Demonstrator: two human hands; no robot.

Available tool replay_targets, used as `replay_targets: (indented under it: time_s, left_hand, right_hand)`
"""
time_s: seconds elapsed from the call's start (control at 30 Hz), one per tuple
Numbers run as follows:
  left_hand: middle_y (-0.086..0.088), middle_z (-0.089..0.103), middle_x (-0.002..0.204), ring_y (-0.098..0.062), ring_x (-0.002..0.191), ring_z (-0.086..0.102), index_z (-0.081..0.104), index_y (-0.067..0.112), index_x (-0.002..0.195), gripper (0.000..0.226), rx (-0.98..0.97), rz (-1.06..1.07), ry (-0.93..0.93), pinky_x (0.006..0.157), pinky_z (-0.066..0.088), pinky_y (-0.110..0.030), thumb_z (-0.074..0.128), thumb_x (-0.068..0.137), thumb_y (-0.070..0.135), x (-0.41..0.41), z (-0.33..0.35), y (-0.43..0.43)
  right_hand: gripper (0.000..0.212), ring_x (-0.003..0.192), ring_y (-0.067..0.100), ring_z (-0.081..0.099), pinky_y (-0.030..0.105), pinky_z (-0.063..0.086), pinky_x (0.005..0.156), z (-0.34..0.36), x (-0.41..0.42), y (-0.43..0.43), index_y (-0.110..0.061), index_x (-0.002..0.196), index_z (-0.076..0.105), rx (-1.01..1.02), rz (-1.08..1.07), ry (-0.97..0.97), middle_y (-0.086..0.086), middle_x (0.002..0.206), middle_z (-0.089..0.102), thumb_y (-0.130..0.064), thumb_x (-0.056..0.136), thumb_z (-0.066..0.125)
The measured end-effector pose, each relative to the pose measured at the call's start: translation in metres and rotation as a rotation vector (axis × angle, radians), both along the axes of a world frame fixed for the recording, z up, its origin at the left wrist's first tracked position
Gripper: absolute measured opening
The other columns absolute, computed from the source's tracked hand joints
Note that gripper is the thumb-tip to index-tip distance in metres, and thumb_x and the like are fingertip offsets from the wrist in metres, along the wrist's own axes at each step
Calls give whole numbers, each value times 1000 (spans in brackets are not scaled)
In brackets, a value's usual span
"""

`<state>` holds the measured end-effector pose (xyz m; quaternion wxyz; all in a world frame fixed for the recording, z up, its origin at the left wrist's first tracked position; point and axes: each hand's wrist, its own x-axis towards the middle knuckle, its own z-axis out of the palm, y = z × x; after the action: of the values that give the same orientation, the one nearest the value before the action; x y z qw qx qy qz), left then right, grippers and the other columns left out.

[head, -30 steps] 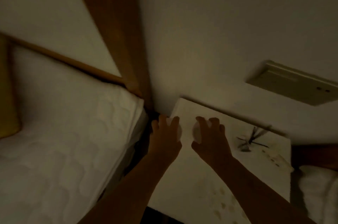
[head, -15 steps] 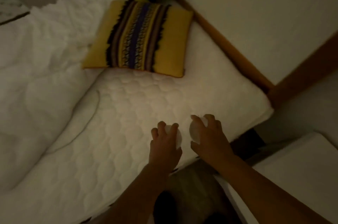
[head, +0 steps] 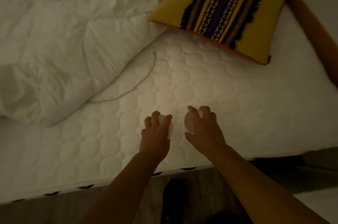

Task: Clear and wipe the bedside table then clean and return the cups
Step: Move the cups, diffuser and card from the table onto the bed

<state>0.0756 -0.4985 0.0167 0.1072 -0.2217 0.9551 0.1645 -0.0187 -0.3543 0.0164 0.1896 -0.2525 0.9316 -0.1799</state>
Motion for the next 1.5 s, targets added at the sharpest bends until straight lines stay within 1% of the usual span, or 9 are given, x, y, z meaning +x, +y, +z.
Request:
replay_targets:
  time_s: [0.13,0.4,0.6,0.7,0.93,1.1,1.23,1.43,1.5]
  left_hand:
    - [-5,15,147,-32,133,23,24,35,138,79,40,2,3,97,48,-50,72,77,21,6,-14,-7]
    - [-7,15,154,-32,144,13,20,32,144,83,12,52,6,113,26,-58,70,79,43,5,3,2]
    - [-4,38,145,-27,138,30,41,27,138,62,45,4,28,112,32,-50,68,83,38,-19,34,24]
    - [0,52,131,-22,121,46,51,25,128,46,84,-90,29,103,42,-42,66,85,34,-39,42,52]
    - [3,63,108,-15,96,61,55,24,120,28,167,-353,10,86,51,-33,53,94,35,-82,51,166]
    - [2,60,110,-17,101,58,54,22,119,26,219,-568,-104,86,47,-28,48,97,34,-95,47,270]
    - [-5,55,131,-23,119,53,46,18,136,42,269,-760,-227,101,43,-37,48,98,35,-96,43,360]
    - [2,59,115,-18,103,59,43,26,131,47,296,-1034,-139,87,51,-35,56,91,45,-71,29,488]
    - [4,58,115,-17,103,60,40,29,131,50,317,-1129,-121,83,50,-32,59,88,45,-60,21,528]
  right_hand:
    - [90,126,30,35,38,53,88,-17,4,-1,-30,148,20,80,53,33,8,146,24,-41,77,74]
    - [117,143,31,26,43,51,96,-14,6,13,-36,151,-9,-74,-15,-46,6,161,8,-52,73,76]
    - [107,144,29,26,40,46,102,3,-2,44,-32,152,-2,-70,-22,-56,6,161,11,-51,77,73]
    - [90,136,22,38,37,47,103,11,-9,81,-27,152,13,-73,-88,-108,4,154,28,-49,83,67]
    - [45,106,14,59,31,51,89,31,4,216,-23,131,48,-169,-511,-265,-1,119,60,-39,91,61]
    - [38,101,14,61,29,50,86,46,40,330,-20,127,53,-145,-740,-291,-2,108,62,-36,93,59]
    - [33,94,12,62,26,50,81,52,93,419,-19,122,56,-119,-956,-285,-1,105,66,-37,94,57]
    - [15,80,12,63,21,45,68,45,185,527,-24,103,64,-266,-1435,-290,-3,94,68,-30,89,65]
    - [12,86,16,65,27,50,73,38,212,557,-27,99,64,-352,-1576,-301,-2,93,68,-30,88,67]
